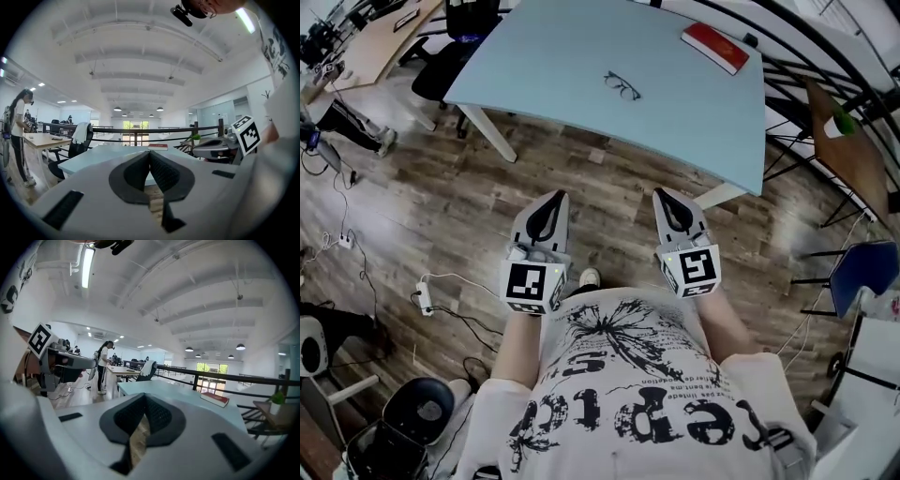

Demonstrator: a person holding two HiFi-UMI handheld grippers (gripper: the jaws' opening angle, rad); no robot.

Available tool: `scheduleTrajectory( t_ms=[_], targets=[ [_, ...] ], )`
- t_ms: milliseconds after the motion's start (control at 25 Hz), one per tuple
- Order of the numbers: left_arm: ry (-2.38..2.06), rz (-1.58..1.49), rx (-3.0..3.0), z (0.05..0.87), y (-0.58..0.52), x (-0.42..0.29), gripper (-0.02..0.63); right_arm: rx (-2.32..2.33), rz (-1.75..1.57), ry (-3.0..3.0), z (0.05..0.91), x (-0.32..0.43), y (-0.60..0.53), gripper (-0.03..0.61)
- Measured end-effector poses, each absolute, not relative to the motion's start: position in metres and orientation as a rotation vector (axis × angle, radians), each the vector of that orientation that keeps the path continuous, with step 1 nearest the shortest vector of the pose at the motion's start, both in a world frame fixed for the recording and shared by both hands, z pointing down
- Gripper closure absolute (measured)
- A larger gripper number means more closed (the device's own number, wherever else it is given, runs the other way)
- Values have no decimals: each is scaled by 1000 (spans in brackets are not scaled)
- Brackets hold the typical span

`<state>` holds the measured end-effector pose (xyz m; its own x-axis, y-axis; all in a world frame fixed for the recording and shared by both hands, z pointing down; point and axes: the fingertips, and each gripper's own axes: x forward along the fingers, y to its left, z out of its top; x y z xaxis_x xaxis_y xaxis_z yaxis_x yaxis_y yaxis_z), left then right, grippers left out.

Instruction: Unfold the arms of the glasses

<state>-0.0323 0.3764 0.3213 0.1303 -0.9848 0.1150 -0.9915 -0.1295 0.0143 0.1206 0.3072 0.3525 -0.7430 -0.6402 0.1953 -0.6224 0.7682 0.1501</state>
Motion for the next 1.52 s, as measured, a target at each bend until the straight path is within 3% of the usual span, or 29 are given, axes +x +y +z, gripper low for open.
scheduleTrajectory(
  t_ms=[480, 1080, 1520],
  targets=[
    [-1938, 162, 2306, 344, 265, -91, 595, 1075, -31, -2662, 377, 70, 185, 568],
    [-1908, 237, 2324, 346, -10, -97, 595, 1038, 38, -2631, 391, 62, -82, 568],
    [-1638, 263, 2415, 382, -105, -88, 595, 940, 227, -2471, 451, 53, -121, 568]
  ],
)
